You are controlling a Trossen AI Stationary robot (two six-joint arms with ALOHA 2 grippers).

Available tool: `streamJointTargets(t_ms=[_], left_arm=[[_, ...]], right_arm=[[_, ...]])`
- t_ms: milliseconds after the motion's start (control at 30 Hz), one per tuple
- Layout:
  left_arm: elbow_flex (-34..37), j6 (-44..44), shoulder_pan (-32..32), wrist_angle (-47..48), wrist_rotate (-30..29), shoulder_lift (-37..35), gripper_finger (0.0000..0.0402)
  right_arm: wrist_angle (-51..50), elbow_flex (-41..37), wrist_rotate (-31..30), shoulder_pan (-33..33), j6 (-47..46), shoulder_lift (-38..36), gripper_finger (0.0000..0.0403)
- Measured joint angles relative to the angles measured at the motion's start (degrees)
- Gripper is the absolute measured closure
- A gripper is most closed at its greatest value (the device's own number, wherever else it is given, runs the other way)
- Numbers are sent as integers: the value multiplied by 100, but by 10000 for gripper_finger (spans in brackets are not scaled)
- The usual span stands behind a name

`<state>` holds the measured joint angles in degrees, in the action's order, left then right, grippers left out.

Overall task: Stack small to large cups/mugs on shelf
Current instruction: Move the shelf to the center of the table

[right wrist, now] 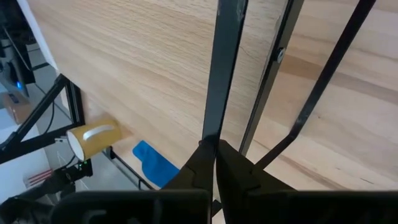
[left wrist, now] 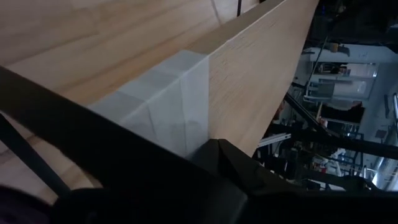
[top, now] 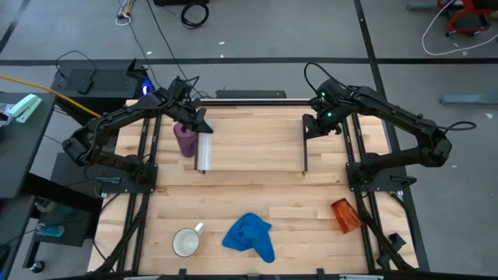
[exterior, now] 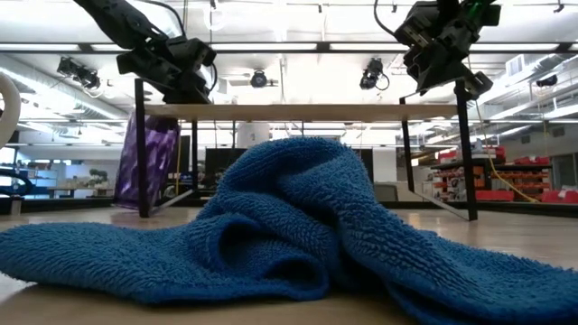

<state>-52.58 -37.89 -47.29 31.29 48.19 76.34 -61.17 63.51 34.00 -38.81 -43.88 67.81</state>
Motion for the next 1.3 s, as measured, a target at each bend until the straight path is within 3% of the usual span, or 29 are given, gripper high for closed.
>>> streamJointTargets(t_ms=[1300], left_arm=[[9, -242, 508, 88, -195, -339, 372]], right_arm=[[-150, -2, 79, 34, 357, -9, 388]])
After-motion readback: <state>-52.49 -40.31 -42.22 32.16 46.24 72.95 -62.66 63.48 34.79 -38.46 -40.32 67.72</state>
